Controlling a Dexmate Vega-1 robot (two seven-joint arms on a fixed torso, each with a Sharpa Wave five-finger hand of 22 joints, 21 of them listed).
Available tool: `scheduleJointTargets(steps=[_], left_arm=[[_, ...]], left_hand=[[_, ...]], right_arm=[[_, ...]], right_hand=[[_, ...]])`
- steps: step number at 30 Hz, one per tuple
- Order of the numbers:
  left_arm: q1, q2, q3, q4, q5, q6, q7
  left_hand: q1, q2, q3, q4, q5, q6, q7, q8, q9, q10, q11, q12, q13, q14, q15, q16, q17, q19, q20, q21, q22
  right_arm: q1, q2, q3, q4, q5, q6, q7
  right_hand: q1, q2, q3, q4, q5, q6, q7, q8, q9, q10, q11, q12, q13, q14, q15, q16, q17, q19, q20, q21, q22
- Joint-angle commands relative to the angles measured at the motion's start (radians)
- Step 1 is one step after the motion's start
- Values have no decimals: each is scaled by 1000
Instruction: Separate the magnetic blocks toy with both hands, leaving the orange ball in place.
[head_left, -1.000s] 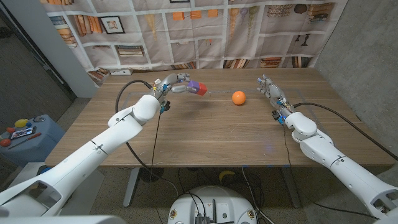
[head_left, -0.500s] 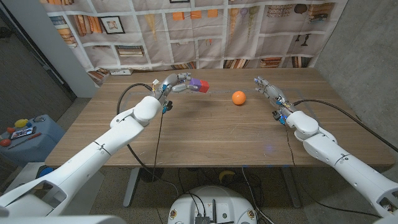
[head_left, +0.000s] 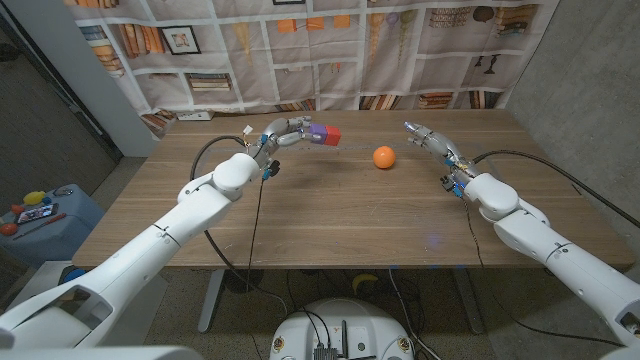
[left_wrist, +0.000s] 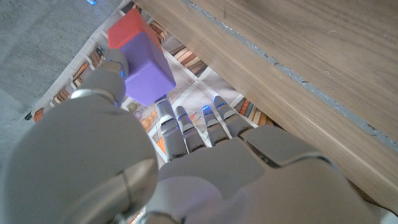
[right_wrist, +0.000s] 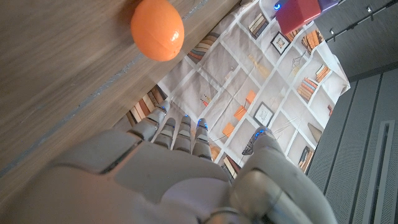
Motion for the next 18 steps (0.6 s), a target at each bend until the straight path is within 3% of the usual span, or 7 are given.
scheduleJointTargets(steps=[1,9,18], left_arm=[[-19,-6,4,46,-99,-62,-71],[-31,-20,8,76,-144,-100,-108],[-45,-17,16,80,-179,-100,-145]], left_hand=[[18,29,-6,0,6,259,-20,21,17,-4,1,-2,3,-4,-71,-2,2,-3,5,-4,5],[18,33,-9,1,6,259,-19,18,18,-6,2,-2,3,-8,-68,-2,2,-5,7,-4,5],[19,39,-13,2,6,260,-17,15,19,-7,4,-2,3,-15,-61,-3,2,-7,10,-5,5]], right_arm=[[25,-31,-14,-5,-56,21,31],[24,-52,-14,-31,-66,10,46],[18,-83,-11,-73,-67,-11,72]], right_hand=[[16,-12,6,-23,-9,-10,5,-3,4,-15,1,1,5,-8,10,-4,-3,-8,10,-4,3],[49,-47,7,-66,-30,-35,1,-4,8,-54,-2,-4,7,-42,35,-12,-9,-39,36,-8,4],[87,-76,12,-91,-39,-104,-24,-11,13,-115,-8,-6,11,-87,58,-14,-10,-76,65,-9,5]])
